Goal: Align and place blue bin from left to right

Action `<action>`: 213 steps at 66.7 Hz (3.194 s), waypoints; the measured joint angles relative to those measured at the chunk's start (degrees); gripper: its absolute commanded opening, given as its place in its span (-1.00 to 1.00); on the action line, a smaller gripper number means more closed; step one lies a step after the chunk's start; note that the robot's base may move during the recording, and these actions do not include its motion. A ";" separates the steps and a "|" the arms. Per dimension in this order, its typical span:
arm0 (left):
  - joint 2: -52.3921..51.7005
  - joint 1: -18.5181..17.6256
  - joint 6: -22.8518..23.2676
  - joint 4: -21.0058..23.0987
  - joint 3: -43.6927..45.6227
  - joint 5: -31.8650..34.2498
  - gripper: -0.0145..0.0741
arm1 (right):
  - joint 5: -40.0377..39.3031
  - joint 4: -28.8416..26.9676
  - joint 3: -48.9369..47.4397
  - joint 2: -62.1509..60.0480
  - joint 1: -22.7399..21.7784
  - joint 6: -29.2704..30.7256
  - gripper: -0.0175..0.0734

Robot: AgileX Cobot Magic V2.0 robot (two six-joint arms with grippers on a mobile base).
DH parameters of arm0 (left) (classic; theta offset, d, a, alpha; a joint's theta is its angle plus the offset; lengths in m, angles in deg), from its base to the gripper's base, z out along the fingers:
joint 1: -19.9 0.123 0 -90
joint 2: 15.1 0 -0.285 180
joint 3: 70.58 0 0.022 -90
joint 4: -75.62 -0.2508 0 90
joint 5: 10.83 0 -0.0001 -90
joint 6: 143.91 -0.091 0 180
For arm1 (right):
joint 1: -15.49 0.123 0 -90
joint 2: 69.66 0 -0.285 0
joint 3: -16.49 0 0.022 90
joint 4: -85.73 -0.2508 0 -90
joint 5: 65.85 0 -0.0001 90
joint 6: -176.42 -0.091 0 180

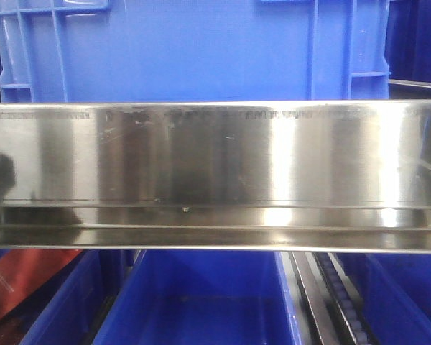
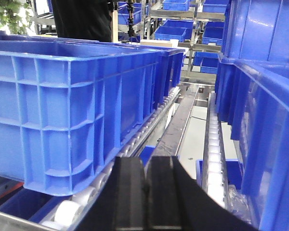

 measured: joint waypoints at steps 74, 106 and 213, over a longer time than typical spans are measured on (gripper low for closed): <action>-0.13 0.50 -0.13 0.21 -0.26 1.01 -0.92 | 0.12 -0.38 0.34 0.00 -2.63 0.00 -0.76; -0.13 0.50 -0.13 0.21 -0.26 1.01 -0.92 | -7.37 -5.41 17.36 -7.98 -21.83 0.00 -0.76; -0.13 0.50 -0.13 0.21 -0.28 1.05 -0.92 | -19.09 -5.09 23.87 -8.21 -20.00 0.00 -0.76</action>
